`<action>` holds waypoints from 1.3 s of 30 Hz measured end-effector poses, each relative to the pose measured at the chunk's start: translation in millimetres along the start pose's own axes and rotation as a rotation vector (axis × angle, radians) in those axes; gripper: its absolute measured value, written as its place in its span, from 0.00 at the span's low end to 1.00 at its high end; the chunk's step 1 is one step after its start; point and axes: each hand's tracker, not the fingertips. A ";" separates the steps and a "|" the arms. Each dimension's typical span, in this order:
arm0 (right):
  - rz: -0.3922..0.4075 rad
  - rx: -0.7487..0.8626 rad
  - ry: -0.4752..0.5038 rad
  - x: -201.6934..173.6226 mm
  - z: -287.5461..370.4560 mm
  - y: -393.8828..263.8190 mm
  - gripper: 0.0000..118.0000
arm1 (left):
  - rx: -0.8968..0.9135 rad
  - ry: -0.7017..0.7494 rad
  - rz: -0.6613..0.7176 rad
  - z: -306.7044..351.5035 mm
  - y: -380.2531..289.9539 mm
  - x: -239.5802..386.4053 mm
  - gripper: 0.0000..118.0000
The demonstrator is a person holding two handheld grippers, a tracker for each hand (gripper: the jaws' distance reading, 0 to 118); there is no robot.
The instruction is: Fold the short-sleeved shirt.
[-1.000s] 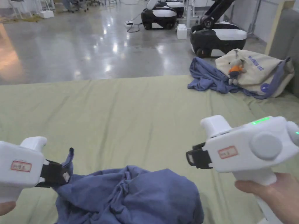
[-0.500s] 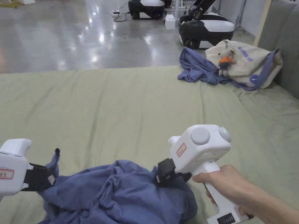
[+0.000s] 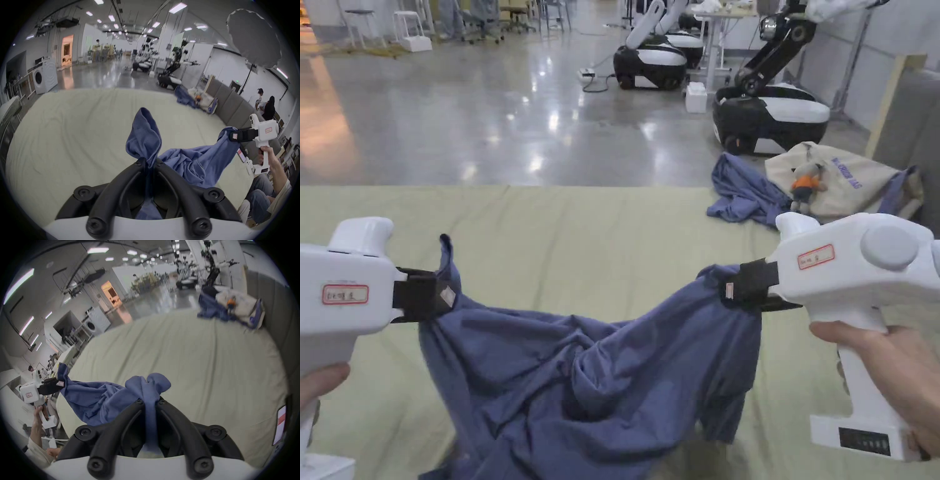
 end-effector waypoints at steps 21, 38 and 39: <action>0.112 0.421 -0.171 -56.5 175.1 157.0 0.07 | 0.384 0.158 -0.128 88.2 188.3 49.8 0.06; 0.075 0.397 -0.242 7.3 19.9 228.7 0.07 | 0.237 0.239 -0.086 -102.4 221.5 8.4 0.06; 0.078 0.383 -0.242 11.8 15.7 221.3 0.08 | 0.222 0.230 -0.097 -104.4 210.5 6.7 0.06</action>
